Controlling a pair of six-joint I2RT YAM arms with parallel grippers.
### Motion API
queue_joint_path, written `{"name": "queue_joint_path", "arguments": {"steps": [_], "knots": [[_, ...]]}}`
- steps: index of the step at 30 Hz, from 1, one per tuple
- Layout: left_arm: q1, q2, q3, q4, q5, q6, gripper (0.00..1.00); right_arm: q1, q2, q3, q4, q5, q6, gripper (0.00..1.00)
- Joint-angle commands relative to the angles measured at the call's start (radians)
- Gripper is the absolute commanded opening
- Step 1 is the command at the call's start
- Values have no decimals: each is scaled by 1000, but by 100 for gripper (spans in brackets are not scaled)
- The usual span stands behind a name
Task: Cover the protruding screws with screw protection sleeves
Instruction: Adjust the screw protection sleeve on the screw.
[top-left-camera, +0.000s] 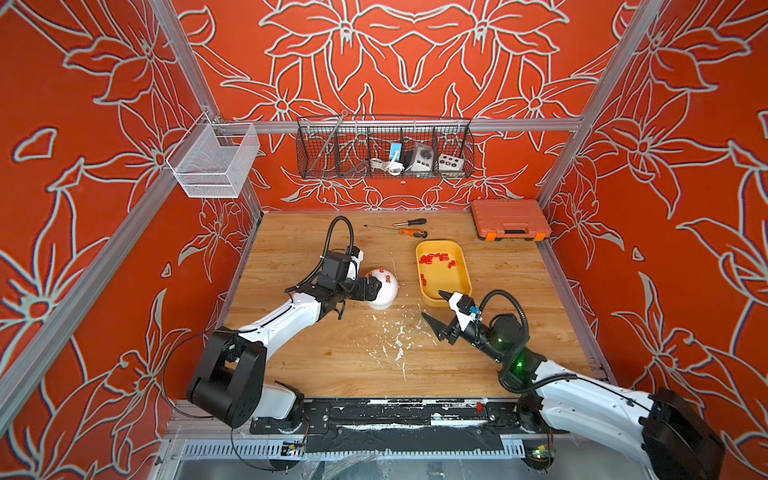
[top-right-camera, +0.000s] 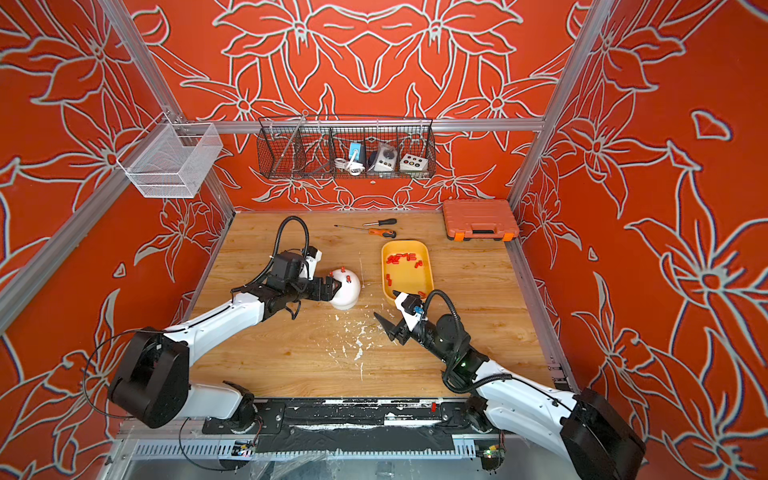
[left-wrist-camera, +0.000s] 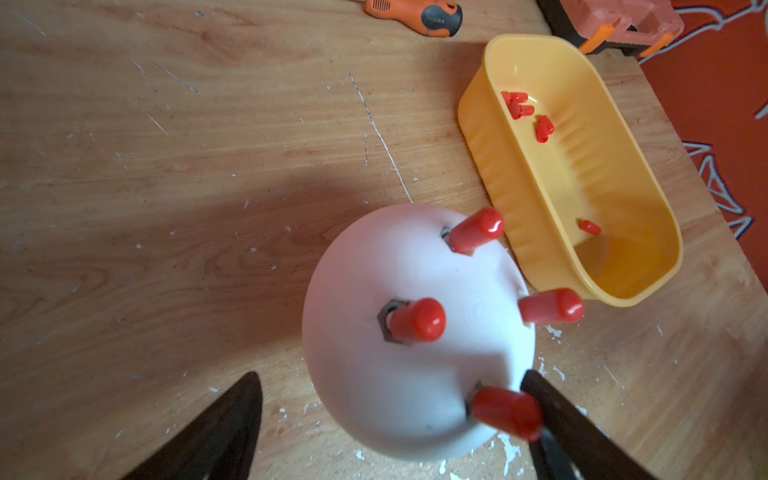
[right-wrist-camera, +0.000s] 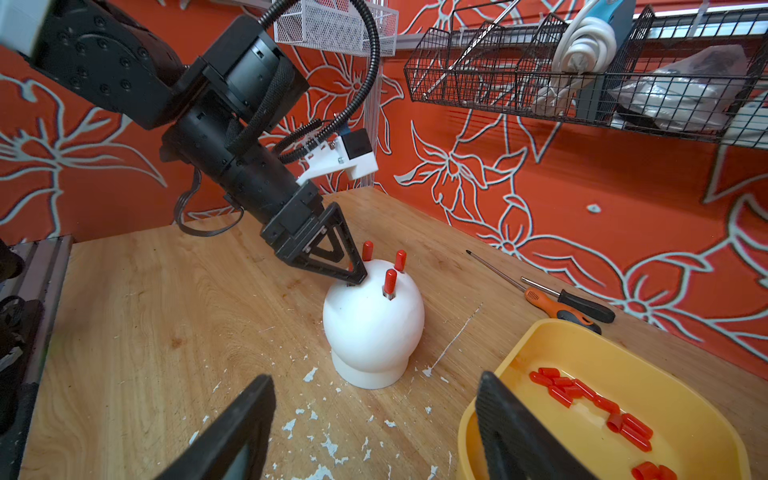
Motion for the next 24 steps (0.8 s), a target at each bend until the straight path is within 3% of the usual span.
{"name": "queue_joint_path", "arguments": {"steps": [1, 10, 14, 16, 19, 24], "knots": [[-4, -21, -9, 11, -16, 10, 93, 3, -13, 26, 6, 1, 6, 78], [-5, -212, -35, 11, -1, 46, 96, 3, -31, 22, 10, 22, -1, 78], [-5, -369, -187, 245, 28, 116, 97, 3, -74, 5, 22, 93, -17, 81], [-5, -471, -305, 431, 20, 161, 97, 3, -83, -2, 35, 193, -20, 83], [-5, -571, -424, 597, -116, 240, 98, 1, -87, 20, -10, 467, -36, 84], [-3, -600, -463, 545, -548, 311, 100, -50, -2, 92, -14, 882, -134, 86]]}}
